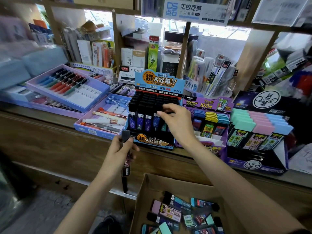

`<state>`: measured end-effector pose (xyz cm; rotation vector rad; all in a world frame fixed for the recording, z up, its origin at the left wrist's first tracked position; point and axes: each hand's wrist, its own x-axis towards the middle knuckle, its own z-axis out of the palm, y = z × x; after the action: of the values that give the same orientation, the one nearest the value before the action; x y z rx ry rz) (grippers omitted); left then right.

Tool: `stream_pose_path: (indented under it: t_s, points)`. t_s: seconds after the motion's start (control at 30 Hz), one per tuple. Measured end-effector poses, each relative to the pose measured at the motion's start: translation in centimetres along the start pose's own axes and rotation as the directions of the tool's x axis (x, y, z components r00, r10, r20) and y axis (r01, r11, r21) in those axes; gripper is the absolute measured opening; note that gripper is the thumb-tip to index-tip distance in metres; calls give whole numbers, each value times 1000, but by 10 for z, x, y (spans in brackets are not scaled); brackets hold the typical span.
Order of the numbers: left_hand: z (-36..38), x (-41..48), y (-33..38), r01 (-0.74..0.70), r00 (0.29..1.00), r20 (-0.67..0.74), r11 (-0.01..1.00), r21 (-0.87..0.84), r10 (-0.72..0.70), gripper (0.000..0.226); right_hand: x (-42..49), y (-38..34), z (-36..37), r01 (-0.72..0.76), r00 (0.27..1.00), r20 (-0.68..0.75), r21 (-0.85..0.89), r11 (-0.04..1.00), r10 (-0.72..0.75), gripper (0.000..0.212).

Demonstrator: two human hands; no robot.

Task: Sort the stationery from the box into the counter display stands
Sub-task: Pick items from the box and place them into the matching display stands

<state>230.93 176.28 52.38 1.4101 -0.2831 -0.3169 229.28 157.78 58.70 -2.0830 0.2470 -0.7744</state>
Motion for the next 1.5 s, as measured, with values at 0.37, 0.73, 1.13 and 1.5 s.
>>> stream_pose_path:
  t_s: [0.37,0.73,1.13,1.5]
  points:
    - [5,-2,0,-37,999,-8,999,-26,37,9,4,6,8,-185,982,29,-31,982,185,22]
    - [26,5,16,-63,995,52,953,-295,82,16,-39,-10,-12,-104,923,380,93,990,61,16]
    - [36,29,26,-435,884,183,615,657,430,43,-20,-3,-44,-112,994,5,166,980,113,15]
    - [15,41,-5,-418,894,302,371,829,331,41,-14,18,-16,-143,990,13,-1,990,143,10]
